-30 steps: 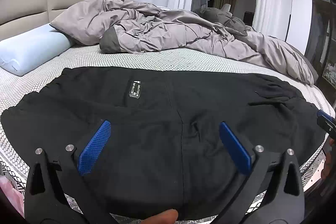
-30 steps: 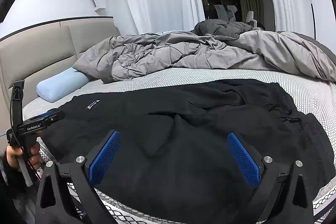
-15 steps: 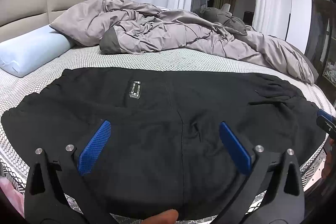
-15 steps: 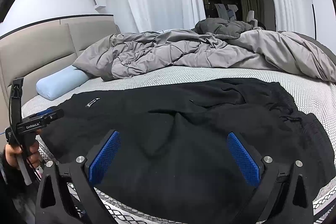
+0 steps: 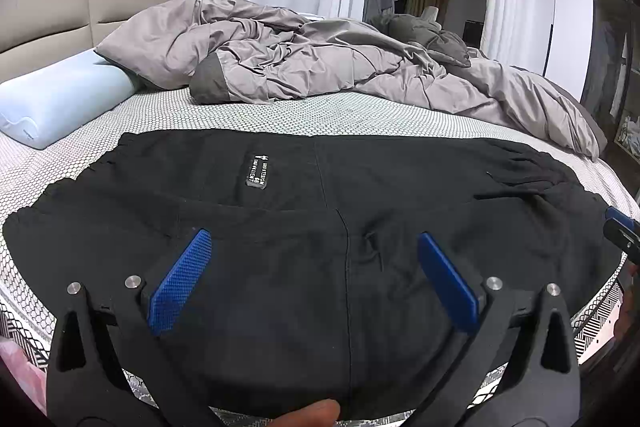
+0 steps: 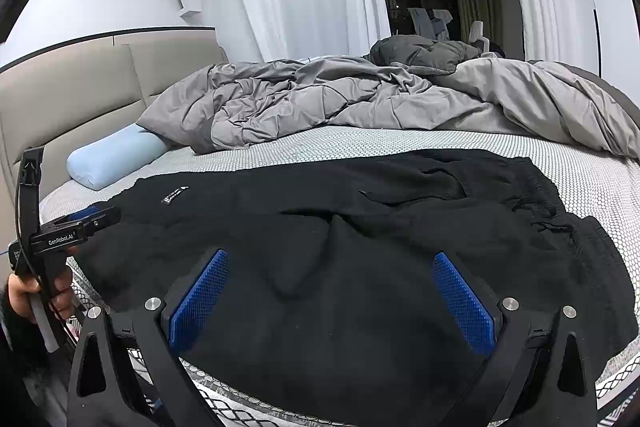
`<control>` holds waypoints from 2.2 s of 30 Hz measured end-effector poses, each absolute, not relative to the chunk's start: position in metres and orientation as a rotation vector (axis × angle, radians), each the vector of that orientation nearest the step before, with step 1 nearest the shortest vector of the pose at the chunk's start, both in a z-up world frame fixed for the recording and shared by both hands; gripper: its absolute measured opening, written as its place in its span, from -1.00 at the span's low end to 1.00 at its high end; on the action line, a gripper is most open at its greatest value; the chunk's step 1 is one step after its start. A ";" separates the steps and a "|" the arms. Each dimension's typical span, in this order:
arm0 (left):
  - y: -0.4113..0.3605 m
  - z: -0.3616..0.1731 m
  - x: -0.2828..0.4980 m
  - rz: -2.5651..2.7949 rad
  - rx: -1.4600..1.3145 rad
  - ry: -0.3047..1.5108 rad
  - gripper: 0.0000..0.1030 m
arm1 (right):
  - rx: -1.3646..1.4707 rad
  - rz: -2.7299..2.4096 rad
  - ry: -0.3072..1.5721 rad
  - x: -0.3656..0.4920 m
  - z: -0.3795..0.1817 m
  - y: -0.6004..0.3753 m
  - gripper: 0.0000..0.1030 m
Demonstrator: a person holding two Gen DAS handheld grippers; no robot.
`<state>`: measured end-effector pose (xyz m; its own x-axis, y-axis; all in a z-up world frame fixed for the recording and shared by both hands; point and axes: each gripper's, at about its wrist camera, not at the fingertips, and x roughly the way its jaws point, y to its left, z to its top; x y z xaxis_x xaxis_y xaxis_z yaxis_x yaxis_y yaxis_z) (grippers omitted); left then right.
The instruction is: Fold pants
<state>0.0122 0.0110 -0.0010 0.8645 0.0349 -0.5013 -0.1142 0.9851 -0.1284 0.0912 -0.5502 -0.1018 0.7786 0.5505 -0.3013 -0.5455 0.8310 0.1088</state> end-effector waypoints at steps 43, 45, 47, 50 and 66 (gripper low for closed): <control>0.023 0.001 0.011 0.088 -0.196 0.520 0.99 | 0.020 0.588 0.348 0.093 -0.100 -0.555 1.00; 0.028 0.002 0.008 0.095 -0.206 0.516 0.99 | 0.022 0.581 0.347 0.094 -0.100 -0.556 1.00; 0.035 0.001 0.003 0.105 -0.209 0.515 0.99 | 0.023 0.572 0.347 0.094 -0.099 -0.559 1.00; 0.048 0.001 -0.007 0.129 -0.228 0.517 0.99 | 0.038 0.557 0.346 0.095 -0.097 -0.566 1.00; 0.187 -0.030 -0.099 0.315 -0.555 0.611 0.91 | 0.186 0.428 0.375 0.117 -0.097 -0.623 1.00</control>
<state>-0.0991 0.1868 -0.0304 0.7790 0.1166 -0.6161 -0.4340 0.8094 -0.3957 0.1173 -0.6232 -0.0972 0.8429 0.4367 -0.3144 -0.3690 0.8943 0.2530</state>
